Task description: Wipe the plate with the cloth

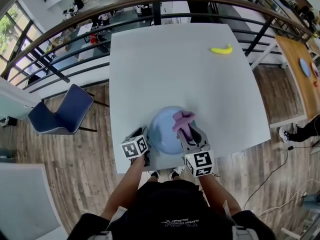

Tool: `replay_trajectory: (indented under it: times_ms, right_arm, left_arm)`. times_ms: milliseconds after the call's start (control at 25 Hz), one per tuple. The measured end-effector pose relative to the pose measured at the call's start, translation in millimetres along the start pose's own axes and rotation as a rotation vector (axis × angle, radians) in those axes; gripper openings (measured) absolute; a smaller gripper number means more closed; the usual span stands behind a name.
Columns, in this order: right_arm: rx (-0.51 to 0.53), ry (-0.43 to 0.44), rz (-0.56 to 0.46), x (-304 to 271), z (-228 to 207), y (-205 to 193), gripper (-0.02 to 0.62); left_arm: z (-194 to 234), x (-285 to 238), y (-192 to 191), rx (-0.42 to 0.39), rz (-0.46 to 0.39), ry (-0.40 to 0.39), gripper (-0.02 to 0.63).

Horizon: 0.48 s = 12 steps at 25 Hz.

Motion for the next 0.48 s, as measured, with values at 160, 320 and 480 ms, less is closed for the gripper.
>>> replay_trajectory:
  times_ms: [160,320,480]
  right_arm:
    - [0.014,0.015,-0.02,-1.1,4.8,11.5,0.117]
    - [0.036,0.033,-0.044,-3.4,7.7,24.2,0.117]
    - [0.055,0.042,-0.082,-3.2,10.2,38.4,0.117]
  left_arm:
    - [-14.0,25.6,26.1,-0.073,-0.113,-0.022,0.088]
    - [-32.4,45.9,48.7,-0.147,-0.22,-0.06,0.032]
    - [-49.9,66.6,66.7,-0.236,-0.322,-0.099,0.014]
Point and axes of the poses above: the fingertips, and each gripper's own axes: x backward along the fingers, z to its left, y out of its top, the point moved 10 cm from there along x, backward along the fingers, and after that the axes turned 1 degree about y, right-handed, at the moved point
